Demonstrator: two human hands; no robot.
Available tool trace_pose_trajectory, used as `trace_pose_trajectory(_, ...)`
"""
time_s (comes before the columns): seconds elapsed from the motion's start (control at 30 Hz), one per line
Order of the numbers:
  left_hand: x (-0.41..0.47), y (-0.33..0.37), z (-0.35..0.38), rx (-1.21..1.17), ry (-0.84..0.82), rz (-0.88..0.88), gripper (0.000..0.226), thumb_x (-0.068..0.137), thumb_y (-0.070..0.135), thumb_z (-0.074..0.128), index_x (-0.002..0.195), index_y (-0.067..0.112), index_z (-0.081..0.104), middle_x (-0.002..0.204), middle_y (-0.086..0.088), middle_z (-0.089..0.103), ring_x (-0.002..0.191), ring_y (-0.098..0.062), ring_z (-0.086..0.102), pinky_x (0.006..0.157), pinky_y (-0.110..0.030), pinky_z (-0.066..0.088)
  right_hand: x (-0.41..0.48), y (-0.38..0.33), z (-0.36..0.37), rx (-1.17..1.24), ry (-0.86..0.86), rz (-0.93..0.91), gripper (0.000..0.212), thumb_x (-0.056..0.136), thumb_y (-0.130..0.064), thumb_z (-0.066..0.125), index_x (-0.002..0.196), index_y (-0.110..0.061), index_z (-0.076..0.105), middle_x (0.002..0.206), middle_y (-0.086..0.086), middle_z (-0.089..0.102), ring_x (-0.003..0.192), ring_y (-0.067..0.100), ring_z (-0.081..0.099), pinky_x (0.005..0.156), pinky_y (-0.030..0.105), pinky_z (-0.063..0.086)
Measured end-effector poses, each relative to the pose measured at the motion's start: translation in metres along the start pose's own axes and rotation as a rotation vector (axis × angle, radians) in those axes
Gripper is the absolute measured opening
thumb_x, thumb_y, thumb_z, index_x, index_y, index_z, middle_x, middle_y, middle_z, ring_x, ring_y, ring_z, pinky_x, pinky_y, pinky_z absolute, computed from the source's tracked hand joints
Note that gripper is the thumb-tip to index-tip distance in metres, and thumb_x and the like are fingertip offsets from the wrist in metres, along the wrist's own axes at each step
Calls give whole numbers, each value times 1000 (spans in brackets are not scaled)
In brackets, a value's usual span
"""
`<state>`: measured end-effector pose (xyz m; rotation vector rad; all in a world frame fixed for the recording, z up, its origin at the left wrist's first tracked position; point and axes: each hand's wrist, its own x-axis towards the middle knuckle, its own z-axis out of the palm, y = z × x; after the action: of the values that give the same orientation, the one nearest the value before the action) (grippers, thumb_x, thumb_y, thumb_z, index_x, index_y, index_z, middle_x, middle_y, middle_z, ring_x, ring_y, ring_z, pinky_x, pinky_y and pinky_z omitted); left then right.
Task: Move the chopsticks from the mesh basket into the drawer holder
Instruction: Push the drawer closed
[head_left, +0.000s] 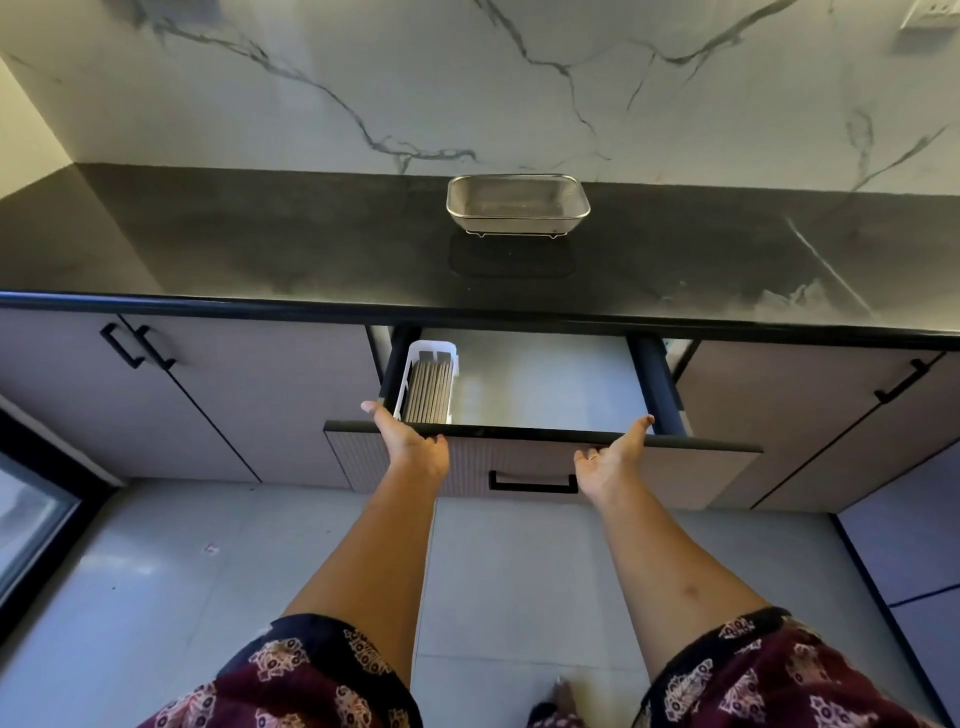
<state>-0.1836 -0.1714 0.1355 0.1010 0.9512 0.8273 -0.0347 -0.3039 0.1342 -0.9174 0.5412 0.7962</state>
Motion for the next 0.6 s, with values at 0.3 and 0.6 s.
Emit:
trace_pose_trajectory(0.3, 50, 1, 52, -26, 19, 10, 102, 81, 76, 37, 152, 10, 5, 160, -12, 12, 147, -30, 15, 121, -40, 13, 58, -29, 43, -16, 38, 44, 90, 87, -73, 33, 155, -23, 2, 163, 7, 2, 150, 25, 10, 121, 36, 15)
trace_pose_trajectory(0.6, 77, -16, 108, 35, 2, 10, 101, 83, 76, 28, 151, 7, -2, 160, -12, 1, 148, -26, 6, 121, -37, 6, 102, -61, 82, -41, 1, 101, 95, 84, -75, 34, 154, -20, 1, 162, 8, 3, 150, 23, 9, 122, 35, 14)
